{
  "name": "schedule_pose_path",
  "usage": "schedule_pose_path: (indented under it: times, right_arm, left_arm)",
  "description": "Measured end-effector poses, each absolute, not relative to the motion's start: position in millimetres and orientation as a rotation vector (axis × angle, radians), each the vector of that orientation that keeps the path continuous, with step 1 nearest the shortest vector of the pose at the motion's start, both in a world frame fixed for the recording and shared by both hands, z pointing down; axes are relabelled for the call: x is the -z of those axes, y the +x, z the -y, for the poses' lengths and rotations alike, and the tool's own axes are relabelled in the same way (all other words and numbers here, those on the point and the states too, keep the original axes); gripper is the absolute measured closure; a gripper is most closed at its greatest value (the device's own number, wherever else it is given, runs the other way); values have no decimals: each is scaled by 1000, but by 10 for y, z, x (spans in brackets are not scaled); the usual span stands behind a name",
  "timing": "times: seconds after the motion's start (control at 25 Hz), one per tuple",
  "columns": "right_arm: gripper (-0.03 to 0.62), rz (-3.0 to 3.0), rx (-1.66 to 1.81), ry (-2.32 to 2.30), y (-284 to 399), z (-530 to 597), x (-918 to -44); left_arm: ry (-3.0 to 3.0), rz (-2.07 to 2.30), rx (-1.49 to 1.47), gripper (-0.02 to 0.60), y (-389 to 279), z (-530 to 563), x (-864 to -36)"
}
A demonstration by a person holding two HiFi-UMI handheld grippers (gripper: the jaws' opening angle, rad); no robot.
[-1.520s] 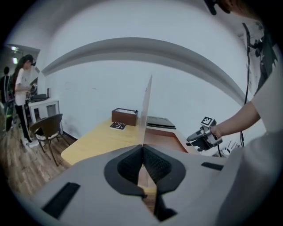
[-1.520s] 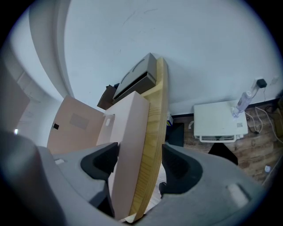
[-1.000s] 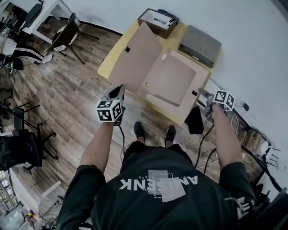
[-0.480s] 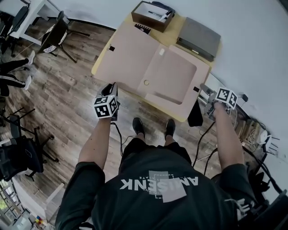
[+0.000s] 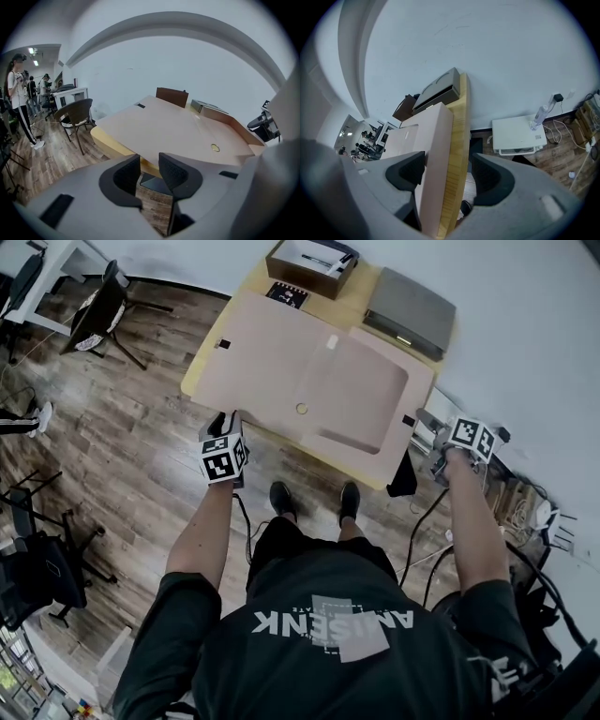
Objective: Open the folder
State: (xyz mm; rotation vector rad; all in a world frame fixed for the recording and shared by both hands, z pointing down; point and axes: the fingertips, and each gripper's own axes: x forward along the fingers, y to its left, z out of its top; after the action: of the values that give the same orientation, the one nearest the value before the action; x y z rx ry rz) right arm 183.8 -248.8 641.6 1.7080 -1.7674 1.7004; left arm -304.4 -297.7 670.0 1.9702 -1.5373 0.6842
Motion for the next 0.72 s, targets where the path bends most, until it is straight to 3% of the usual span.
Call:
schedule_pose_path:
  times: [0.2, 0.4, 0.72]
  right_arm:
    - [284, 1766, -1674, 1711, 1823, 2504, -6407]
    - [285, 1761, -1684, 1726, 1829, 2494, -6397]
    - [284, 1771, -1609, 1717, 1839, 2535, -6396]
  left_arm:
    - [1963, 1555, -649, 459, -3100, 2984, -6750]
    - [2000, 1645, -777, 362, -3178, 2995, -6725]
    - [2079, 1593, -860, 359, -3132, 2917, -6461]
